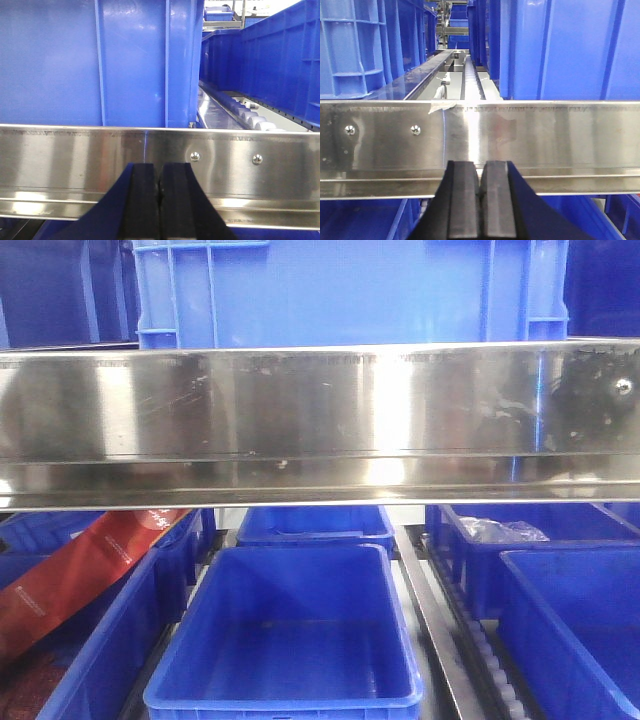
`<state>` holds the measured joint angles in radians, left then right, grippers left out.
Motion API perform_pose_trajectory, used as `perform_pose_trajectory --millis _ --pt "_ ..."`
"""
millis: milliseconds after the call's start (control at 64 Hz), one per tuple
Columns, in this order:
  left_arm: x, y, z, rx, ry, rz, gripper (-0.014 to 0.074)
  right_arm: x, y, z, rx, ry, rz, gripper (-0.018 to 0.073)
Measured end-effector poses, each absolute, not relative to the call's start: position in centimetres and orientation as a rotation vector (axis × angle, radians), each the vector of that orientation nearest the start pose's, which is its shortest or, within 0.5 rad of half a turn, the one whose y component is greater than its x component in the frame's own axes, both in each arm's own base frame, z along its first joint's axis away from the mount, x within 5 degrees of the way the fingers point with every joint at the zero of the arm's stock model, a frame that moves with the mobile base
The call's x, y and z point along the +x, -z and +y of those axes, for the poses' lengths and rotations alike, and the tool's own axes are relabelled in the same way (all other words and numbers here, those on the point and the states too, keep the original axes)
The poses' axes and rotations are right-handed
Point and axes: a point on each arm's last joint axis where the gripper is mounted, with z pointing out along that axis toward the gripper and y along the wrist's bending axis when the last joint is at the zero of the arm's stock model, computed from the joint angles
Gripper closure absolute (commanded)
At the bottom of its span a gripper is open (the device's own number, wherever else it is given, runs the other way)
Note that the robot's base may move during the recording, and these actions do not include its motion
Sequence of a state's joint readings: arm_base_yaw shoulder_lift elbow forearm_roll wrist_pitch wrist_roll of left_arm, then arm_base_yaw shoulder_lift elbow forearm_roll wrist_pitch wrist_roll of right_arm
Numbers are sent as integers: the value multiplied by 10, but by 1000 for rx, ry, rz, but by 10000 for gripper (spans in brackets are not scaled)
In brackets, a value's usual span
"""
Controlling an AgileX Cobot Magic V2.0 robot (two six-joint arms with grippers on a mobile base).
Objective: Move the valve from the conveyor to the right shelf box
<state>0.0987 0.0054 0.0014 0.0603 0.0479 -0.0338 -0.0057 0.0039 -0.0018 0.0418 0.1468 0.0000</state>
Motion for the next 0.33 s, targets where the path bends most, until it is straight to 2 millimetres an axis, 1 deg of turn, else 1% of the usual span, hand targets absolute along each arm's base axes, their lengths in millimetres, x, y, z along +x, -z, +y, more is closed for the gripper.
perform_pose_trajectory --millis 328 --pt "57 -208 6 -58 -102 1538 707 57 -200 0 34 -32 1632 713"
